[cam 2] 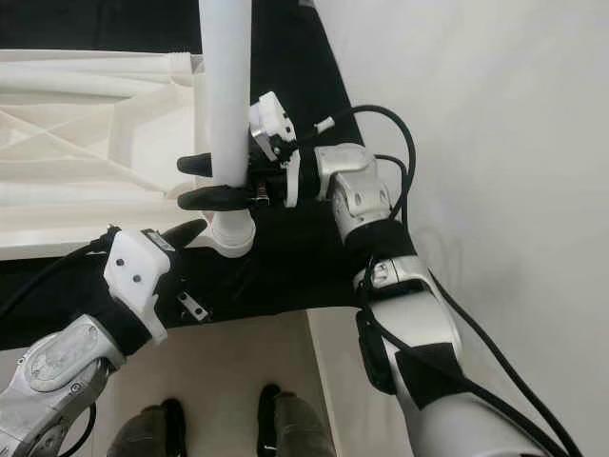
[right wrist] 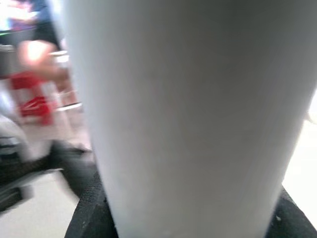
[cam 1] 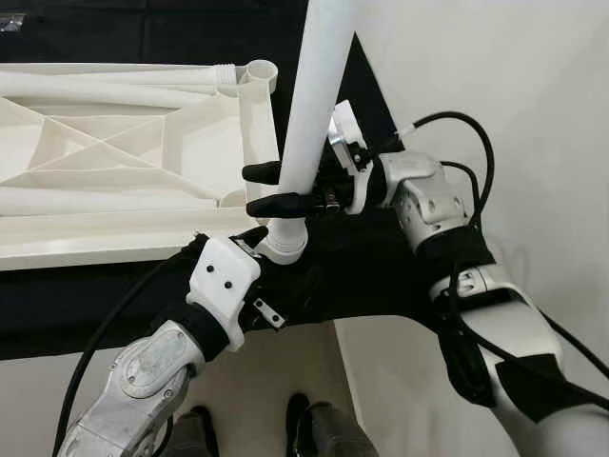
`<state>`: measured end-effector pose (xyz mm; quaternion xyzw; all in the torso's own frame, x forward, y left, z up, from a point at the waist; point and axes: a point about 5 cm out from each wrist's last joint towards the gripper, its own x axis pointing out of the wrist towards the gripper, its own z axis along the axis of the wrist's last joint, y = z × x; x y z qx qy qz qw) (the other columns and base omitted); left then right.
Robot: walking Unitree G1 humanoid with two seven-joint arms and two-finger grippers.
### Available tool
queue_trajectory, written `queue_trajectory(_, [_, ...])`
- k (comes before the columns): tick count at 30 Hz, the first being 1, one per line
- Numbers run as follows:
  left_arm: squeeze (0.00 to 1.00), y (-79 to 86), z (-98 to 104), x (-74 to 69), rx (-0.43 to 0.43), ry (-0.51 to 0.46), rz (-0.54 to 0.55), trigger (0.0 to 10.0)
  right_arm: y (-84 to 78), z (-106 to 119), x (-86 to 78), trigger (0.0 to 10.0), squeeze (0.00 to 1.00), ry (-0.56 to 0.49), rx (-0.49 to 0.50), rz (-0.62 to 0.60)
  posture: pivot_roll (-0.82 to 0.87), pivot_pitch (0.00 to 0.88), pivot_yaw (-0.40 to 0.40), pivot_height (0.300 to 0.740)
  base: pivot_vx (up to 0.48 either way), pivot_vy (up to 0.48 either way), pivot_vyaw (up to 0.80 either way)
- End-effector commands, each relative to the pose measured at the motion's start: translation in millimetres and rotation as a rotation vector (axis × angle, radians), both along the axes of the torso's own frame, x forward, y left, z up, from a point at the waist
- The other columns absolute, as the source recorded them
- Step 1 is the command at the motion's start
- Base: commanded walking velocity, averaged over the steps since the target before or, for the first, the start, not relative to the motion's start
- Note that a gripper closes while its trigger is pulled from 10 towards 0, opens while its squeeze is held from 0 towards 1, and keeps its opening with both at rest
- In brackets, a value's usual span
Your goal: Building children table
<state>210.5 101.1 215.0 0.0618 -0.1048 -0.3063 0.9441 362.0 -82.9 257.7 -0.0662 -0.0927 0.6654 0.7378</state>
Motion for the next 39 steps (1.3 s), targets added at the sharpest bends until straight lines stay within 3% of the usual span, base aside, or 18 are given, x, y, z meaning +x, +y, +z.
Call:
queue_trajectory(1, [0.00,1.4,-0.6,-3.5,0.006,0.005,-0.001,10.0,-20.0,-32.7,4.9,0.0,0.00,0.108,0.013,-0.266,0.09,0.257,-0.158,0.740,0.000,0.000,0.00])
queue_trajectory(2, [0.00,2.1,-0.4,-3.7,0.006,0.005,0.001,10.0,-27.2,-48.4,5.1,0.0,0.00,0.145,0.019,-0.446,0.09,0.257,-0.158,0.740,0.000,0.000,0.00])
queue_trajectory(4, [0.00,2.1,-0.4,-3.7,0.006,0.005,0.001,10.0,-27.2,-48.4,5.1,0.0,0.00,0.145,0.019,-0.446,0.09,0.257,-0.158,0.740,0.000,0.000,0.00])
queue_trajectory(5, [0.00,2.1,0.0,-3.9,0.004,0.007,-0.004,10.0,-40.5,-86.8,-14.5,0.0,0.00,0.200,0.000,-0.810,0.08,0.277,-0.147,0.740,0.000,0.000,0.00])
queue_trajectory(9, [0.00,0.3,-0.7,-4.2,-0.001,0.012,-0.013,10.0,-43.7,-98.9,-31.0,0.0,0.00,0.224,-0.003,-0.882,0.07,0.272,-0.140,0.740,0.000,0.000,0.00])
queue_trajectory(12, [0.00,-5.8,-0.9,-3.8,-0.015,0.015,-0.036,10.0,-44.5,-82.7,-16.0,0.0,0.00,0.147,-0.032,-0.933,0.06,0.264,-0.148,0.740,0.000,0.000,0.00])
queue_trajectory(16, [0.00,-7.1,-0.7,-3.9,-0.016,0.014,-0.040,10.0,-34.2,-75.8,-14.5,0.0,0.00,0.139,-0.030,-0.902,0.06,0.265,-0.154,0.740,0.000,0.000,0.00])
queue_trajectory(17, [0.00,-3.8,-0.5,-3.0,-0.010,0.009,-0.024,10.0,-24.2,-74.9,-19.5,9.5,0.00,0.143,-0.041,-0.886,0.07,0.265,-0.155,0.740,0.000,0.000,0.00])
queue_trajectory(20, [0.00,-1.2,0.5,-1.9,-0.007,0.004,-0.012,10.0,-18.2,-73.9,-23.4,10.0,0.00,0.134,-0.035,-0.857,0.07,0.264,-0.153,0.740,0.000,0.000,0.00])
queue_trajectory(21, [0.00,-1.3,0.9,-1.5,-0.006,0.003,-0.013,10.0,-13.3,-72.8,-26.6,10.0,1.00,0.133,-0.038,-0.799,0.07,0.260,-0.150,0.740,0.000,0.000,0.00])
queue_trajectory(25, [0.00,-2.8,1.6,-1.3,-0.007,0.001,-0.019,10.0,-9.6,-66.4,-26.9,10.0,1.00,0.121,-0.011,-0.745,0.06,0.259,-0.149,0.740,0.000,0.000,0.00])
queue_trajectory(26, [0.00,-5.5,1.3,-1.9,-0.010,0.002,-0.030,10.0,-6.4,-51.0,-23.9,10.0,0.97,0.096,0.030,-0.617,0.06,0.259,-0.151,0.740,0.000,0.000,0.00])
queue_trajectory(27, [0.00,-6.5,1.1,-2.2,-0.011,0.003,-0.032,10.0,-5.0,-41.9,-23.6,10.0,0.00,0.078,0.040,-0.513,0.06,0.260,-0.155,0.740,0.000,0.000,0.00])
queue_trajectory(28, [0.00,-6.5,1.1,-2.2,-0.011,0.003,-0.032,10.0,-5.0,-41.9,-23.6,10.0,0.00,0.078,0.040,-0.513,0.06,0.260,-0.155,0.740,0.000,0.000,0.00])
queue_trajectory(29, [0.00,-6.8,0.8,-2.0,-0.010,0.004,-0.032,10.0,-3.9,-30.6,-23.5,10.0,0.00,0.033,0.015,-0.347,0.07,0.258,-0.153,0.740,0.000,0.000,0.00])
queue_trajectory(30, [0.00,-6.4,0.7,-1.7,-0.010,0.004,-0.031,10.0,-3.6,-29.5,-23.0,10.0,0.00,0.010,-0.019,-0.291,0.07,0.258,-0.151,0.740,0.000,0.000,0.00])
queue_trajectory(33, [0.00,-6.2,0.5,-1.3,-0.008,0.004,-0.030,10.0,-2.9,-29.6,-20.5,10.0,0.00,-0.033,-0.103,-0.184,0.07,0.255,-0.150,0.740,0.000,0.000,0.00])
queue_trajectory(39, [0.00,-5.9,0.0,-1.6,-0.001,0.005,-0.029,10.0,-0.7,-21.6,-9.7,10.0,0.00,-0.052,-0.177,-0.094,0.09,0.255,-0.160,0.740,0.000,0.000,0.00])
